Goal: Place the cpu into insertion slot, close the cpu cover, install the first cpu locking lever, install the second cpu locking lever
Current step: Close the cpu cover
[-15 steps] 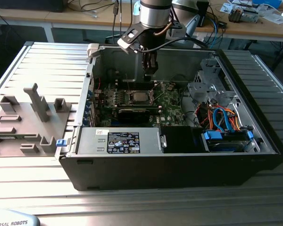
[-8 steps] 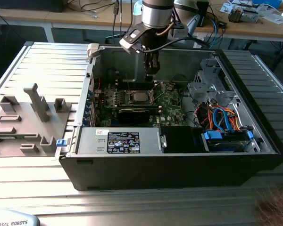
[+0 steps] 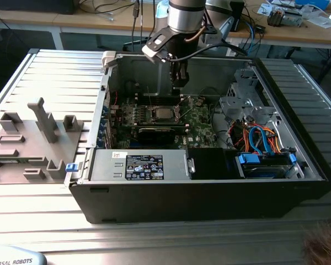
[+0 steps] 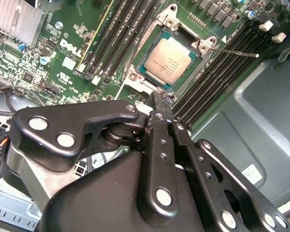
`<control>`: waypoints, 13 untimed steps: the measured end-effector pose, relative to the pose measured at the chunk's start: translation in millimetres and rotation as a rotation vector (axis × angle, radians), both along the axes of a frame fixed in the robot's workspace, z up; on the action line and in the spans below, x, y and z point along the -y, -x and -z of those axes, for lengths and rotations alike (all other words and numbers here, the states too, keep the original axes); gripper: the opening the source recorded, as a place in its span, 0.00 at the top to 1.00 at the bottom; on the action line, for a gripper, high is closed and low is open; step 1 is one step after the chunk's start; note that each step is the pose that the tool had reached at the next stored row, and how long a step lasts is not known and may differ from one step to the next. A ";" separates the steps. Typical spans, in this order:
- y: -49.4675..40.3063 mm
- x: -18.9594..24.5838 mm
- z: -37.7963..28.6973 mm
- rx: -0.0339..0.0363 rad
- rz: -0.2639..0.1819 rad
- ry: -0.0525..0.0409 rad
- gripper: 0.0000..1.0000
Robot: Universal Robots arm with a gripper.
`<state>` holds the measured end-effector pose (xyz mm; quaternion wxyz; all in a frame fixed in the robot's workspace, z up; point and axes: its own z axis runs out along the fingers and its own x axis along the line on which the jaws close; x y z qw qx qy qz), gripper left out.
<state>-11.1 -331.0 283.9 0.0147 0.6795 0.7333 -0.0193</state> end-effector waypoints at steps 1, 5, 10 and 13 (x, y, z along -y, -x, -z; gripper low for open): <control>-0.4 0.0 0.0 0.0000 0.000 0.0001 0.89; -1.7 0.0 0.0 0.0000 0.000 0.0001 0.89; -3.3 0.0 0.0 0.0000 0.000 0.0005 0.89; -4.7 0.0 0.0 0.0001 0.000 0.0008 0.89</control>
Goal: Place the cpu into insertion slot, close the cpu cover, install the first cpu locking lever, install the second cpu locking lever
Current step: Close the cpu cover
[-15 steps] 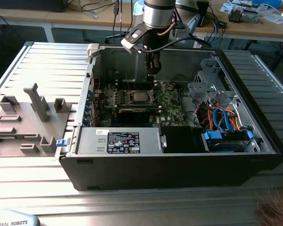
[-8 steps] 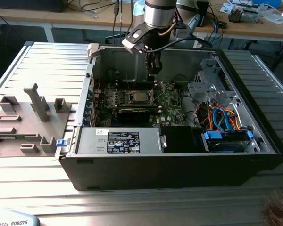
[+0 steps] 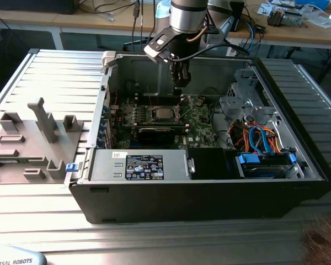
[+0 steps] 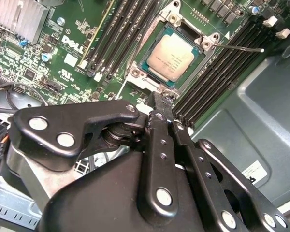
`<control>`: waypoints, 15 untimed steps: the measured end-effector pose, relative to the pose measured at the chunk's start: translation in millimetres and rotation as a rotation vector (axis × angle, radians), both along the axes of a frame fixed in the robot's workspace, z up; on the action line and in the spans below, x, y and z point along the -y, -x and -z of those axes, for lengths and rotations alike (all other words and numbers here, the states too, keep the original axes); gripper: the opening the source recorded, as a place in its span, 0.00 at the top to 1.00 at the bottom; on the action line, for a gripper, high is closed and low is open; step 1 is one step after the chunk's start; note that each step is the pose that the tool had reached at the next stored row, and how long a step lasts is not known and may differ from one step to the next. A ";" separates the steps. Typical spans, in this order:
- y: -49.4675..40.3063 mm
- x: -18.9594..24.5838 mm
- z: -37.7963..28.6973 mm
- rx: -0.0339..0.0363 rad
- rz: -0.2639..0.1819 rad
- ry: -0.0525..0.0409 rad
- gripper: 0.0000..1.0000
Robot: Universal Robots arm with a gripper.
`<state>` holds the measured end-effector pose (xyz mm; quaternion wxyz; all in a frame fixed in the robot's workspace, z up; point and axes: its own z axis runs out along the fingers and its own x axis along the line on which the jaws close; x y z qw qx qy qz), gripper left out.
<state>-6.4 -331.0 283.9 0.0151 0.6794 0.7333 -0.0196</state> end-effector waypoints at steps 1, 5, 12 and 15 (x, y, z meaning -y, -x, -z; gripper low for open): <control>-0.3 0.0 0.0 -0.0001 0.000 0.0002 0.89; -1.7 0.0 0.0 -0.0001 0.000 0.0017 0.89; -5.0 0.0 0.0 0.0000 0.000 0.0020 0.89; -6.4 0.0 0.0 -0.0001 0.000 0.0020 0.89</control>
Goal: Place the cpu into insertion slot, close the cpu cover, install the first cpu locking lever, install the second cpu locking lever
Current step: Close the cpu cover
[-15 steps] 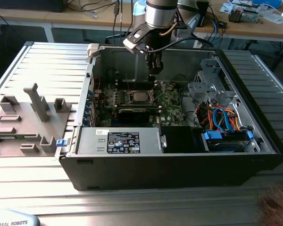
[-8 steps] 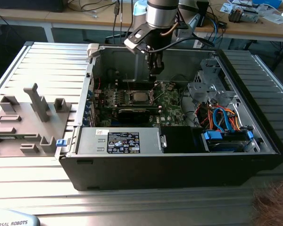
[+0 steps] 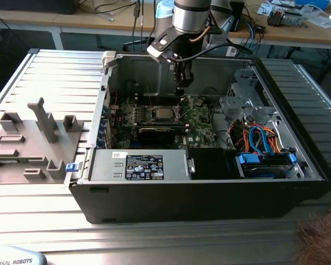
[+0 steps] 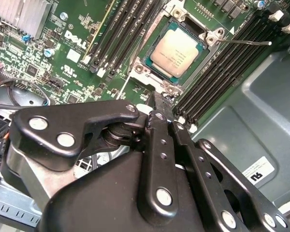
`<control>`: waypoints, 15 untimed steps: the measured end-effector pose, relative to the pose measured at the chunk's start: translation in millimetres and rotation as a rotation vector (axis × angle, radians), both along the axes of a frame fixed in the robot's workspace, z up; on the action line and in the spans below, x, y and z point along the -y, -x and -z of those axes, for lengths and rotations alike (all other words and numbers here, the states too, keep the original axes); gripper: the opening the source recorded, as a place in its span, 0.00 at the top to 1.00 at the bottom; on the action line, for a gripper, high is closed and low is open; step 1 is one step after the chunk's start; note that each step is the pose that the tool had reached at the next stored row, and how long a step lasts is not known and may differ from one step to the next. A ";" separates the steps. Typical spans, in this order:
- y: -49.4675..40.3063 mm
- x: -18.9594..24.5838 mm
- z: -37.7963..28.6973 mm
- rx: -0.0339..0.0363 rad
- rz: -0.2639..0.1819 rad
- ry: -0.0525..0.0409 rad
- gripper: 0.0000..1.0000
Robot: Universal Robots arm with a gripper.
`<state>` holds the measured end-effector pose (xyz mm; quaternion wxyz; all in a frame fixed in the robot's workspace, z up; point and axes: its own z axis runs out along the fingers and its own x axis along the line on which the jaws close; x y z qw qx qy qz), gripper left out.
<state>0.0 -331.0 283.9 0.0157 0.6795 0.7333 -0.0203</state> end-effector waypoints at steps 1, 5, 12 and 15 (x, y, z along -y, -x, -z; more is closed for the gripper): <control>-0.4 0.0 0.0 0.0000 0.000 0.0001 0.89; -2.4 0.0 0.0 0.0000 0.000 0.0000 0.89; -5.3 0.0 0.0 0.0000 0.000 0.0000 0.89; -6.4 0.0 0.0 0.0000 0.000 0.0001 0.89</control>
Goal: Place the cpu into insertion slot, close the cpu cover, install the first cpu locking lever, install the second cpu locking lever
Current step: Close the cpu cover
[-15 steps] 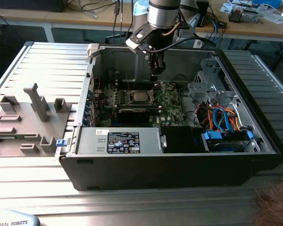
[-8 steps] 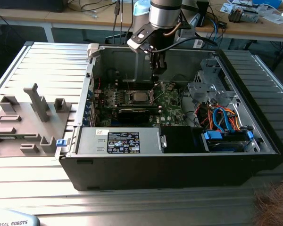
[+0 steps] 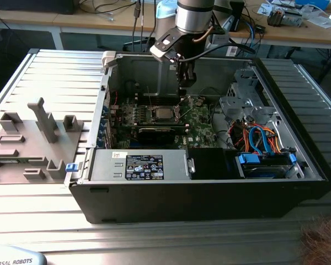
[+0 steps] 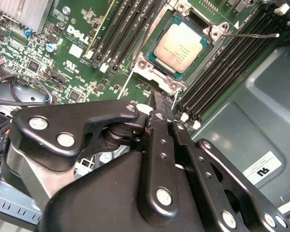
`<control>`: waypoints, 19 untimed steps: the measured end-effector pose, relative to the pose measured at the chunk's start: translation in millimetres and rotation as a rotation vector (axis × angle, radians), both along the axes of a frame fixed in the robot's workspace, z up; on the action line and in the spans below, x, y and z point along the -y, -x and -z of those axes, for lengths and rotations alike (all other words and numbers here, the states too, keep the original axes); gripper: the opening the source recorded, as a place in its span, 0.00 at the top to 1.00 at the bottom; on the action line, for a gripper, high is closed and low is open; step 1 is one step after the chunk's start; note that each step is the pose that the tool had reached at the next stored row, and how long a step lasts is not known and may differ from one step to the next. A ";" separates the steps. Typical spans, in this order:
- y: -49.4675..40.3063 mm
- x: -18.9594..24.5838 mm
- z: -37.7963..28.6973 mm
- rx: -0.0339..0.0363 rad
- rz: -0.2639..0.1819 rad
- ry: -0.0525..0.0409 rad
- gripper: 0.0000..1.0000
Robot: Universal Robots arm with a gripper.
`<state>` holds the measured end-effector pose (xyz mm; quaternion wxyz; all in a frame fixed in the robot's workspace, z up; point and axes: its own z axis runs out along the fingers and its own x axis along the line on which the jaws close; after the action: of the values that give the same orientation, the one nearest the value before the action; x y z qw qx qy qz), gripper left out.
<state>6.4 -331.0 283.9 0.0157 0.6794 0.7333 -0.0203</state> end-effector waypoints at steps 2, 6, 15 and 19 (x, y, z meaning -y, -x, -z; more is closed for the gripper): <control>-1.0 0.0 0.0 0.0000 0.000 0.0000 0.89; -2.9 0.0 0.0 0.0000 0.000 0.0000 0.89; -12.1 0.0 1.3 -0.0002 0.000 0.0000 0.89; -13.9 0.0 1.3 -0.0002 0.000 0.0000 0.89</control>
<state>20.3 -330.9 282.6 0.0157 0.6795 0.7332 -0.0204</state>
